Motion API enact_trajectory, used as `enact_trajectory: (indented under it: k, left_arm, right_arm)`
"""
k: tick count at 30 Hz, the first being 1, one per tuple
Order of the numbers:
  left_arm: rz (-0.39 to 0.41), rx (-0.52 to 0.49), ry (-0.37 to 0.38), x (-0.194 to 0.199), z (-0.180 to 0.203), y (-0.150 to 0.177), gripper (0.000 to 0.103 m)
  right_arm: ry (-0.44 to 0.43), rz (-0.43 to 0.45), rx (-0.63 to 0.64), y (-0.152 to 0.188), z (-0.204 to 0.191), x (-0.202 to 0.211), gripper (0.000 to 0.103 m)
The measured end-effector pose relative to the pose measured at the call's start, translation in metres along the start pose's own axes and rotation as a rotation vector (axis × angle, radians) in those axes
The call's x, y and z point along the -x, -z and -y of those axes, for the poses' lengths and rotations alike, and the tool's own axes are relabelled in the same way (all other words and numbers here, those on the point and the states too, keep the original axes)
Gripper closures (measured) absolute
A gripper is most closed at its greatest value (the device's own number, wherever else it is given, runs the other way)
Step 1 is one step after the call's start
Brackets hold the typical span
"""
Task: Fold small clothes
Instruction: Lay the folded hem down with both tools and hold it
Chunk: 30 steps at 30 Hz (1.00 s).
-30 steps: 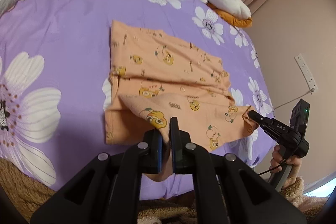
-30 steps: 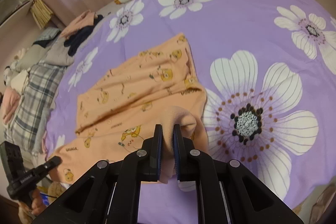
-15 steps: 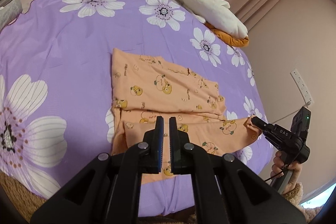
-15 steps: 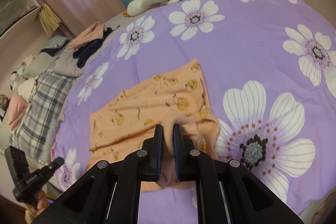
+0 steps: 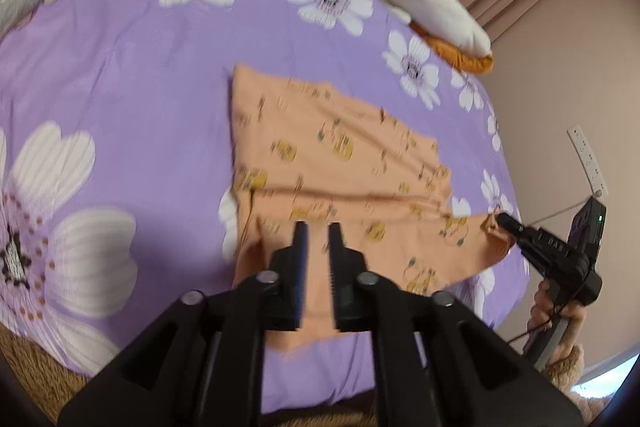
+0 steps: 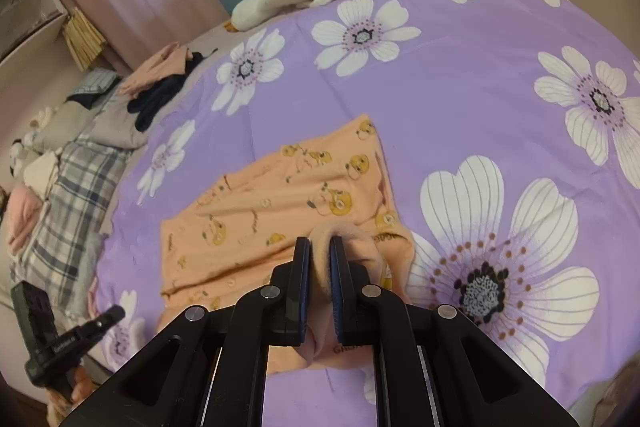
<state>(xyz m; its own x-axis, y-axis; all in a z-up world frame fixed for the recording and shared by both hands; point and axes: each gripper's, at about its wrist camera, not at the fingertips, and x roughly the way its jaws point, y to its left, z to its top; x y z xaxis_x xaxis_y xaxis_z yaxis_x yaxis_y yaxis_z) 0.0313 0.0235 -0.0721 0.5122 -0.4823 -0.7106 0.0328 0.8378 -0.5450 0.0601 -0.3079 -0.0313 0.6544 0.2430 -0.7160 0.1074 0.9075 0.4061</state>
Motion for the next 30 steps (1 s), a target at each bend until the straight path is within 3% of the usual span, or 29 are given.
enact_trajectory:
  k: [2,4,8,10,12,13,18,24,30]
  left_arm:
    - [-0.032,-0.006,-0.004,-0.003,-0.004,0.010,0.057]
    - [-0.073,-0.001,0.001,-0.009,-0.008,0.023,0.050]
    - [-0.172,0.058,0.029,-0.028,-0.016,0.046,0.051]
    - [-0.188,0.061,0.038,-0.037,-0.015,0.053,0.054]
    - [-0.216,0.046,0.014,-0.049,-0.010,0.058,0.089]
    - [-0.223,0.043,0.011,-0.053,-0.009,0.057,0.094]
    - [-0.150,0.078,0.052,-0.038,-0.006,0.044,0.097]
    - [-0.079,0.113,0.176,-0.012,0.002,0.008,0.097]
    - [-0.037,0.113,0.167,-0.021,0.012,-0.026,0.097]
  right_arm:
    - [0.002,-0.008,-0.005,0.003,0.002,-0.001,0.092]
    - [0.004,-0.014,-0.012,0.004,0.005,-0.001,0.092]
    - [0.008,-0.022,-0.025,0.009,0.009,-0.002,0.092]
    - [0.008,-0.028,-0.029,0.010,0.010,-0.003,0.092]
    - [0.008,-0.033,-0.032,0.012,0.011,-0.004,0.092]
    - [0.008,-0.034,-0.034,0.012,0.012,-0.004,0.092]
    - [-0.012,-0.028,-0.037,0.010,0.012,-0.002,0.092]
    - [-0.036,-0.018,-0.038,-0.004,0.007,-0.006,0.092]
    - [-0.059,-0.031,-0.059,-0.020,0.006,-0.020,0.092]
